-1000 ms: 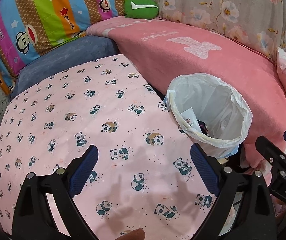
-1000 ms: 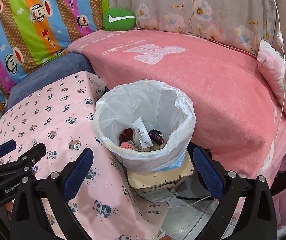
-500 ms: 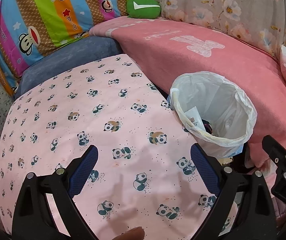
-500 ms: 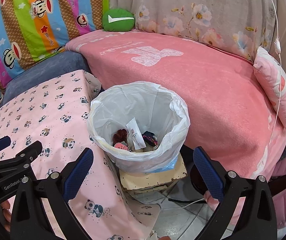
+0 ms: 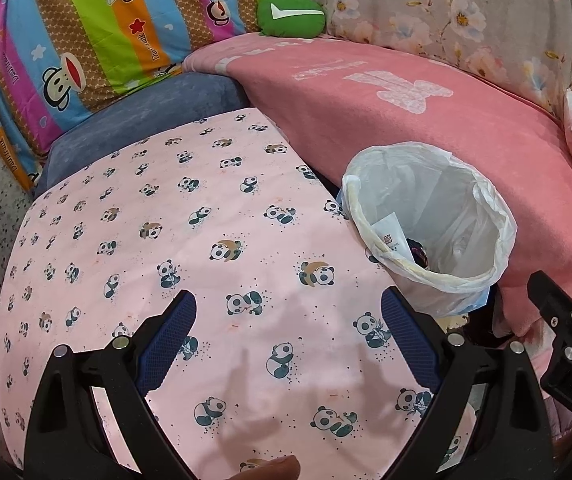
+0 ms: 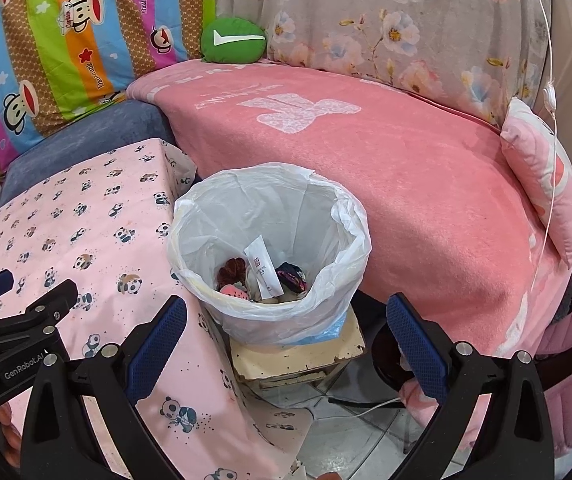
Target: Collect trash
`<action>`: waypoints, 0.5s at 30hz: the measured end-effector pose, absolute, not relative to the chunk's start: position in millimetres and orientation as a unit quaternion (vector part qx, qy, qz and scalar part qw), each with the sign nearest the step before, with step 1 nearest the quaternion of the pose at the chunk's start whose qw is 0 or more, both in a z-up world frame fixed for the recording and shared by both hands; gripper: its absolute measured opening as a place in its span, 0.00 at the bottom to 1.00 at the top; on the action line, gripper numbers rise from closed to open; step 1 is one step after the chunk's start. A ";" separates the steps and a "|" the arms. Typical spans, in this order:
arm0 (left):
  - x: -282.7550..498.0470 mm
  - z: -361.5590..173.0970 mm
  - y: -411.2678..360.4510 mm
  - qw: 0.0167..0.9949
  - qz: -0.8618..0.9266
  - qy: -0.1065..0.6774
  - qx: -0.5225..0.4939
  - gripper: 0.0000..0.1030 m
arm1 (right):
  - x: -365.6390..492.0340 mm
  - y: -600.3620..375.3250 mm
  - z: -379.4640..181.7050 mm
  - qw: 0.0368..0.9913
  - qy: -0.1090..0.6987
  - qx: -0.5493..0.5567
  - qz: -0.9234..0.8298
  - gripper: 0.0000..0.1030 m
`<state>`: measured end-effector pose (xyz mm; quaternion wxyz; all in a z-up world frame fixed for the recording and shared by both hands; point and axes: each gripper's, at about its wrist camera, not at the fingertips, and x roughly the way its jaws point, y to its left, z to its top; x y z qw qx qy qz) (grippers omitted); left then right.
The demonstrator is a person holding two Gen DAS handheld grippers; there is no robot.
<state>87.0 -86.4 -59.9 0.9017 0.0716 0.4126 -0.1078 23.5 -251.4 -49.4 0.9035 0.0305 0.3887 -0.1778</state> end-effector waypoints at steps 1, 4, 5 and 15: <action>87.0 -59.8 -86.9 0.902 -0.108 0.413 0.073 0.87 | 23.5 -251.6 -49.4 0.903 0.389 0.030 -0.179 0.93; 86.7 -59.9 -87.2 0.902 -0.106 0.413 0.072 0.87 | 23.2 -251.7 -49.8 0.903 0.389 0.029 -0.180 0.93; 86.8 -60.0 -87.3 0.902 -0.105 0.413 0.073 0.87 | 23.2 -251.7 -50.0 0.903 0.390 0.028 -0.180 0.93; 85.1 -60.8 -88.1 0.902 -0.103 0.414 0.074 0.87 | 22.5 -249.7 -51.3 0.902 0.391 0.025 -0.182 0.93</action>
